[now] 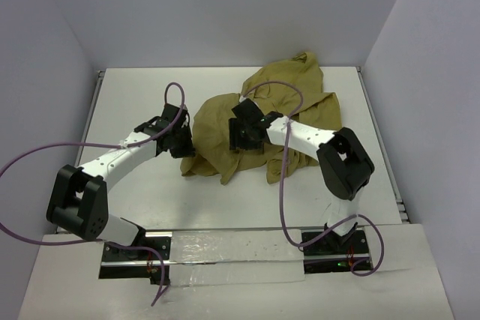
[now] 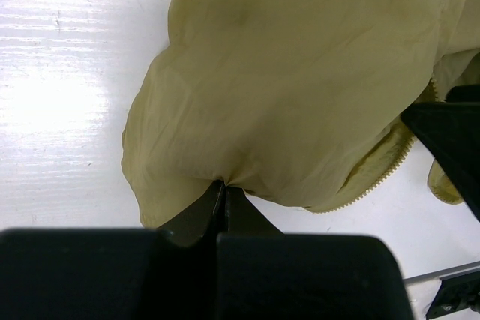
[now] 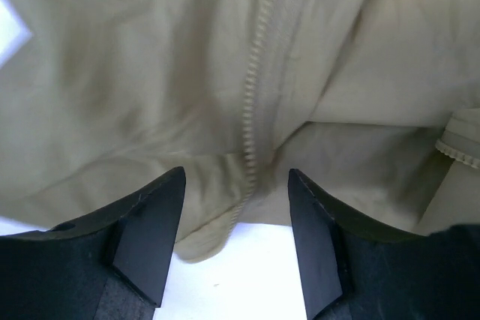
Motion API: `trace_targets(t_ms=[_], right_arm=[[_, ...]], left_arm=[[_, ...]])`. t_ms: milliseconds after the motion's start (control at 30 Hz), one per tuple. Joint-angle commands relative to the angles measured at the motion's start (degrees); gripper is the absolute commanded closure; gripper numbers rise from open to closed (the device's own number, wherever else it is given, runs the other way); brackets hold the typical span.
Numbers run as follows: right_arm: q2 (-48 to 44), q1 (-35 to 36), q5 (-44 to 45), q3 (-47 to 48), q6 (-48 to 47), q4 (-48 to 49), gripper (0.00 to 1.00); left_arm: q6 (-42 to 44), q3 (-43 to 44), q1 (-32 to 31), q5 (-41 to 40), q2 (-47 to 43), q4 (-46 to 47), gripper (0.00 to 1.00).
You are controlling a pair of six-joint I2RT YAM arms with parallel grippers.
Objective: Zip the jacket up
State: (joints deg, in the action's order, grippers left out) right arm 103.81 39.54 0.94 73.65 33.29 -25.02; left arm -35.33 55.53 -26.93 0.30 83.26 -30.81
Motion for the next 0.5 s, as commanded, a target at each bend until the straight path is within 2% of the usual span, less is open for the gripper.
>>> trace_targets(t_ms=[0, 33, 167, 267, 367, 467], right_arm=[[1.6, 0.0, 2.0, 1.8, -1.7, -0.4, 0.43], [1.8, 0.0, 2.0, 1.7, -1.7, -0.4, 0.44], [1.4, -0.2, 3.6, 1.3, -2.4, -1.7, 0.81], [-1.2, -0.5, 3.7, 0.0, -2.2, -1.2, 0.98], [-6.1, -1.4, -0.6, -3.7, -1.5, 3.9, 1.0], [-10.6, -3.7, -8.1, -9.3, -0.9, 12.0, 1.0]], left_arm=[[1.0, 3.0, 0.0, 0.1, -0.1, -0.1, 1.0], [1.0, 3.0, 0.0, 0.1, -0.1, -0.2, 1.0], [1.1, 3.6, 0.1, 0.9, 0.2, 0.0, 1.0], [1.4, 3.2, 0.1, 0.5, 0.4, 0.1, 1.0], [1.7, 2.1, 0.2, 0.0, 0.6, 0.8, 1.0], [0.7, 2.0, 1.1, -4.2, 1.7, 1.1, 1.0]])
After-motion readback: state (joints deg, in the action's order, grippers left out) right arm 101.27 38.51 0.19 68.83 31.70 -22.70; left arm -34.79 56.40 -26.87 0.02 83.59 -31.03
